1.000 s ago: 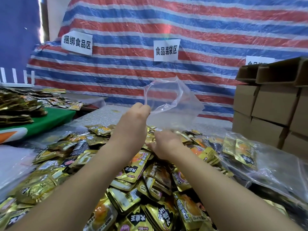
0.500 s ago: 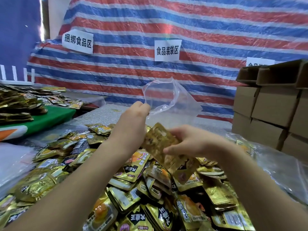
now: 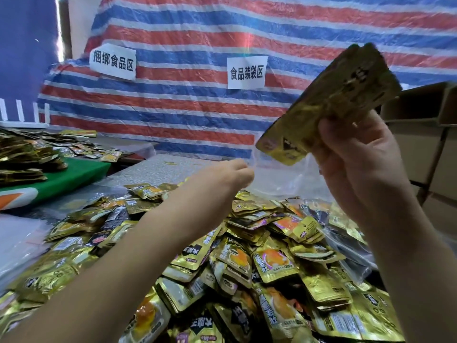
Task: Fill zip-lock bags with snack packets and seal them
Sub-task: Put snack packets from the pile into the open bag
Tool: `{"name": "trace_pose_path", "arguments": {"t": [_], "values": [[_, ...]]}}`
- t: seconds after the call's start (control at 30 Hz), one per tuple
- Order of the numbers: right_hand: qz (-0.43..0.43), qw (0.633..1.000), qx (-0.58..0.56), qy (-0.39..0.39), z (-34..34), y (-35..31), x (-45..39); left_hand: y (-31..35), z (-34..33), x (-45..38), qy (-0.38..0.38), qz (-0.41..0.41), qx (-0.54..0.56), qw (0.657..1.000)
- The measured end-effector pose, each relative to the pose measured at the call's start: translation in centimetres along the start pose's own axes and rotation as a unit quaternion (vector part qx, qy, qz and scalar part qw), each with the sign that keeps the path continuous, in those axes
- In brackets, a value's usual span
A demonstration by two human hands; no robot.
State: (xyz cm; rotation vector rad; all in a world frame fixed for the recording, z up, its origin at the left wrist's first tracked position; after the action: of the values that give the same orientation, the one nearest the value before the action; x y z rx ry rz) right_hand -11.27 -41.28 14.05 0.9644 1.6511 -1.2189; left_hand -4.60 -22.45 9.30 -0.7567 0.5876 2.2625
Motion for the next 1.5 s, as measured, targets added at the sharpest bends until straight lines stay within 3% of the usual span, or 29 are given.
{"name": "trace_pose_path", "arguments": {"t": [0.1, 0.23, 0.4, 0.57, 0.8, 0.93, 1.13, 1.2, 1.3, 1.37, 1.43, 1.5], "values": [[0.055, 0.995, 0.079, -0.031, -0.2, -0.1, 0.1, 0.7, 0.1, 0.2, -0.011, -0.009, -0.009, 1.0], [0.046, 0.933, 0.326, -0.147, 0.7, -0.5, 0.3, 0.7, 0.4, 0.1, -0.032, 0.005, 0.01, 0.999], [0.013, 0.909, 0.361, -0.207, 1.2, -1.8, 0.0, 0.3, 0.8, -0.1, -0.039, 0.046, 0.039, 0.997], [-0.022, 0.792, 0.526, -0.31, 1.6, -1.6, 0.4, 0.3, 1.4, 0.1, -0.024, 0.027, 0.062, 0.997], [-0.109, 0.729, 0.586, -0.336, 1.2, -2.0, 0.8, 0.4, 2.1, 0.1, -0.009, 0.03, 0.091, 0.995], [-0.182, 0.658, 0.624, -0.379, 0.3, -1.5, 1.4, 0.6, 2.4, 0.4, -0.007, 0.024, 0.033, 0.999], [-0.172, 0.619, 0.649, -0.408, -0.8, -1.8, 1.3, 1.7, 3.3, 0.8, 0.031, -0.015, 0.027, 0.999], [-0.141, 0.626, 0.647, -0.412, -1.2, -1.5, 1.5, 1.9, 3.3, 0.8, 0.029, -0.002, 0.066, 0.997], [-0.024, 0.708, 0.616, -0.344, -1.4, -1.1, 1.4, 1.2, 3.5, 0.5, 0.066, 0.041, 0.114, 0.99], [0.028, 0.742, 0.601, -0.296, -1.2, -1.1, 1.2, 0.5, 3.5, 0.2, 0.104, 0.065, 0.124, 0.985], [0.031, 0.758, 0.599, -0.258, -0.6, -0.9, 1.1, 0.0, 3.3, 0.0, 0.127, 0.087, 0.12, 0.981], [-0.028, 0.763, 0.593, -0.255, -0.2, -0.6, 1.1, -0.3, 3.0, -0.1, 0.143, 0.106, 0.107, 0.978]]}}
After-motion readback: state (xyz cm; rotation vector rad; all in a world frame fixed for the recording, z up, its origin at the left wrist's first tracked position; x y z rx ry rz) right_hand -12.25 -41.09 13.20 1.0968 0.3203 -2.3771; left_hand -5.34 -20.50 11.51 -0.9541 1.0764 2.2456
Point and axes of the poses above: each hand's wrist, its own x-axis away from the middle knuckle, its own z-axis out of the back of the hand, y = z × x, the point moved 1 cm from there along -x, towards the middle knuckle, and after that the axes turned 15 degrees about z, right-handed, at the moved point
